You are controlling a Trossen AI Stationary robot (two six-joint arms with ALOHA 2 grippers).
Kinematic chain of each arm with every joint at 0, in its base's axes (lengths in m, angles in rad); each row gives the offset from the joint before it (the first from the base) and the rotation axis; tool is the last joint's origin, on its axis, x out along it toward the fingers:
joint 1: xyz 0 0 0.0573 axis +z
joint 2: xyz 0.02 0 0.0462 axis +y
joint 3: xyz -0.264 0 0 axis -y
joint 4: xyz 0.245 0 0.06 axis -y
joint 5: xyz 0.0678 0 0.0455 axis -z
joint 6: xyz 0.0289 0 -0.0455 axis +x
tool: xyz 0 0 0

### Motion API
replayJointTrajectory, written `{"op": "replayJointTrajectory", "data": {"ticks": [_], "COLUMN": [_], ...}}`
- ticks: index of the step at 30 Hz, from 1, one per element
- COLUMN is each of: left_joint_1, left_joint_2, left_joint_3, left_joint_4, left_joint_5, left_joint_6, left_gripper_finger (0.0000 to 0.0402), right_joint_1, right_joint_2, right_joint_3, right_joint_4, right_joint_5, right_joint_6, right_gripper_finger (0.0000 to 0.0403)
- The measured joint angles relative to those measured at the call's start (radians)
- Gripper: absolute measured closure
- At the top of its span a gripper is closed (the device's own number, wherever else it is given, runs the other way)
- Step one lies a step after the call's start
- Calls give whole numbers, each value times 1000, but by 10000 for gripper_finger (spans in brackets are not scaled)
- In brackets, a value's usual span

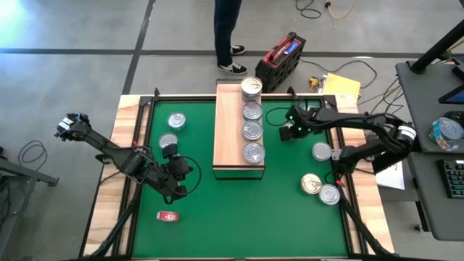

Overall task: Stack canned seafood by type on shelf
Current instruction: Put the top blue tuna can on the shelf

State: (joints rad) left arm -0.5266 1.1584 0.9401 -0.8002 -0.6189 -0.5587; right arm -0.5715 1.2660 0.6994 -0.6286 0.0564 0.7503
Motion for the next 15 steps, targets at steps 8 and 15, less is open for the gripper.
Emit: {"op": "replayJointTrajectory", "data": {"ticks": [8,15], "left_joint_1": [0,0], "left_joint_2": [0,0], "left_joint_3": [0,0], "left_joint_4": [1,1], "left_joint_5": [0,1], "left_joint_6": [0,0], "left_gripper_finger": [401,401], "right_joint_1": [86,98], "right_joint_2": [-10,-34], "right_joint_3": [32,66], "right_joint_4": [4,7], "right_joint_5": [36,133], "right_joint_6": [38,24], "right_gripper_finger": [391,391]}}
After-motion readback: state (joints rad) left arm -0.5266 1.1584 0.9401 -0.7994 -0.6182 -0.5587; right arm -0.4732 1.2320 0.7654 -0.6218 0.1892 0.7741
